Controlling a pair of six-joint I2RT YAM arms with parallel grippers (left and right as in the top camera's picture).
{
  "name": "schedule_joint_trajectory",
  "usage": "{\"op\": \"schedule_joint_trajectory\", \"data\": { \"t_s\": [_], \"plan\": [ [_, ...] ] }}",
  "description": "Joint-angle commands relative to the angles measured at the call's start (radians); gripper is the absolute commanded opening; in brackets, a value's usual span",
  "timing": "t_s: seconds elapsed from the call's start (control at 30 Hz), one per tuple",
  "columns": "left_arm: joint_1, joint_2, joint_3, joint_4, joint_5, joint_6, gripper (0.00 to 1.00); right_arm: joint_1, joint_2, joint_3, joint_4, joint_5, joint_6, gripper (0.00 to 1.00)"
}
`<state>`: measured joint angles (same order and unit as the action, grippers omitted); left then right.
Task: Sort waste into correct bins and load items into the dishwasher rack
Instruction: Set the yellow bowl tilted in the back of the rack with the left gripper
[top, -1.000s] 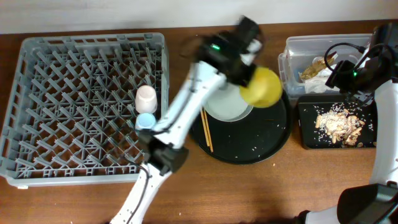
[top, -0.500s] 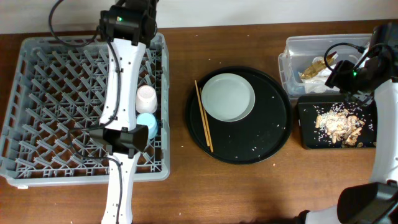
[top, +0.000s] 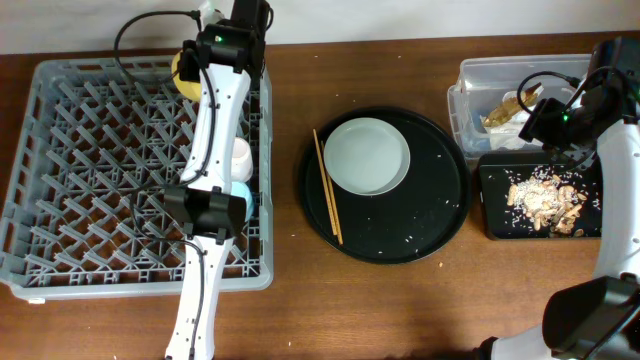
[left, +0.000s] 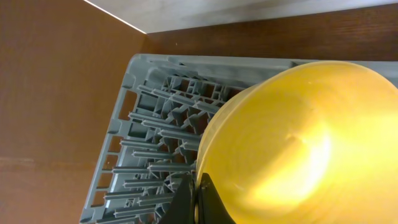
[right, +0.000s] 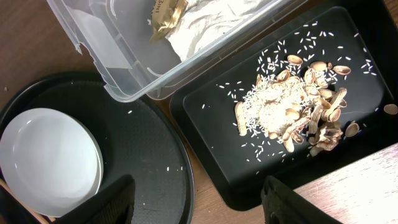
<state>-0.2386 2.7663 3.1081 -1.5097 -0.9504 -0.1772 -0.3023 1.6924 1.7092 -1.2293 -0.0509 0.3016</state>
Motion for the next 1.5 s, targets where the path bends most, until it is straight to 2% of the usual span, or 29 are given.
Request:
{"op": "schedule_joint_trajectory", "data": {
  "t_s": [0.0,0.07,0.23,0.27,0.47,0.6,0.73,0.9,1.17,1.47],
  "plan": [
    [-0.006,0.034,0.001,-0.009,0.108,-0.013,0.00,0.001,0.003,-0.005,0.006,0.003,-0.009,0.67],
    [-0.007,0.034,0.001,-0.024,0.147,-0.013,0.01,0.001,0.003,-0.005,0.013,0.003,-0.009,0.67],
    [-0.009,0.034,0.001,-0.037,0.139,0.008,0.00,0.001,0.003,-0.005,0.020,0.003,-0.009,0.67],
    [-0.018,0.034,0.001,-0.044,0.097,0.021,0.01,0.001,0.003,-0.005,0.022,0.003,-0.010,0.70],
    [-0.093,0.034,0.001,-0.054,-0.087,0.021,0.01,0.001,0.003,-0.005,0.024,0.002,-0.009,0.72],
    [-0.108,0.035,0.001,-0.098,-0.106,0.020,0.01,0.001,0.003,-0.005,0.021,0.002,-0.009,0.72],
    [-0.106,0.035,0.001,-0.105,-0.315,-0.014,0.00,0.001,0.003,-0.005,0.021,0.002,-0.009,0.72],
    [-0.112,0.035,0.001,-0.118,-0.298,-0.056,0.00,0.001,0.003,-0.005,0.021,0.002,-0.009,0.72],
    [-0.112,0.037,-0.001,-0.154,-0.174,-0.069,0.00,0.001,0.003,-0.005,0.030,0.002,-0.009,0.72],
    [-0.117,0.038,-0.087,-0.149,-0.183,-0.069,0.00,0.001,0.003,-0.005,0.032,0.002,-0.009,0.73]
  ]
}}
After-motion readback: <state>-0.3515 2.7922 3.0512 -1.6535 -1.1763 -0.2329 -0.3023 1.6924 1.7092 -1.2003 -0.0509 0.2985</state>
